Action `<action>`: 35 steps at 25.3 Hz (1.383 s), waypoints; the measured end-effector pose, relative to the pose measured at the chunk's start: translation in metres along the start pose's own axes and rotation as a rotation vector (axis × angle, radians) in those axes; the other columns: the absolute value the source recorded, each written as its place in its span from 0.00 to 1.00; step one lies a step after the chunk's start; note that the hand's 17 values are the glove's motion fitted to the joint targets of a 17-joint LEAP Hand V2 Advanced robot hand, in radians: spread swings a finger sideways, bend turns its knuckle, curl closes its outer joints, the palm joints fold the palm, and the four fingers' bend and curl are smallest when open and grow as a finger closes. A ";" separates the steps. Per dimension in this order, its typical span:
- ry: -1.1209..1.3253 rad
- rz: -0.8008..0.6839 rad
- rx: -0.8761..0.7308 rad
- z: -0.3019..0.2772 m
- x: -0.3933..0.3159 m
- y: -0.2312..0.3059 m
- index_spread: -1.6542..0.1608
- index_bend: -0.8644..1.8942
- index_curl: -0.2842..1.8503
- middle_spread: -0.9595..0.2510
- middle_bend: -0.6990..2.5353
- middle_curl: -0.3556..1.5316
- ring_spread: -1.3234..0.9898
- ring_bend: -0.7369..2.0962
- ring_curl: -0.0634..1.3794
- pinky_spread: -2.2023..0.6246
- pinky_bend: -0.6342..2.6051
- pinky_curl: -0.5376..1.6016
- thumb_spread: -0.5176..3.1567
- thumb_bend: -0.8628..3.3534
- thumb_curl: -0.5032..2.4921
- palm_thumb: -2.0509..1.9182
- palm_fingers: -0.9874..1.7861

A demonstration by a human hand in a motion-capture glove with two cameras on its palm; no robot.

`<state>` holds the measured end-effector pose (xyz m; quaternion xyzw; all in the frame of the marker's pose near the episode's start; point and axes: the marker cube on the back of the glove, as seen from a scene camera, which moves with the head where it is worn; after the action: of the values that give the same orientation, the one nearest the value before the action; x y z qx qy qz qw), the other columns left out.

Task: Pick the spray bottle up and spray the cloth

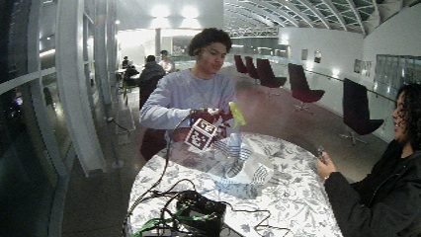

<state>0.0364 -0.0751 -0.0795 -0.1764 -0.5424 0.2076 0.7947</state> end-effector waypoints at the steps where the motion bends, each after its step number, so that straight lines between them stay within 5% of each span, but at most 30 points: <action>1: -0.002 0.004 -0.003 0.001 0.001 0.001 0.80 0.36 0.34 0.73 0.34 0.46 0.58 0.45 0.33 0.90 0.24 0.35 0.34 0.20 0.40 0.74 0.71; 35: -0.034 -0.042 0.000 0.004 -0.002 0.005 0.80 0.36 0.32 0.73 0.34 0.46 0.58 0.46 0.34 0.90 0.24 0.35 0.36 0.20 0.40 0.74 0.72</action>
<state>0.0317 -0.0714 -0.0820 -0.1617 -0.5593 0.1939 0.7896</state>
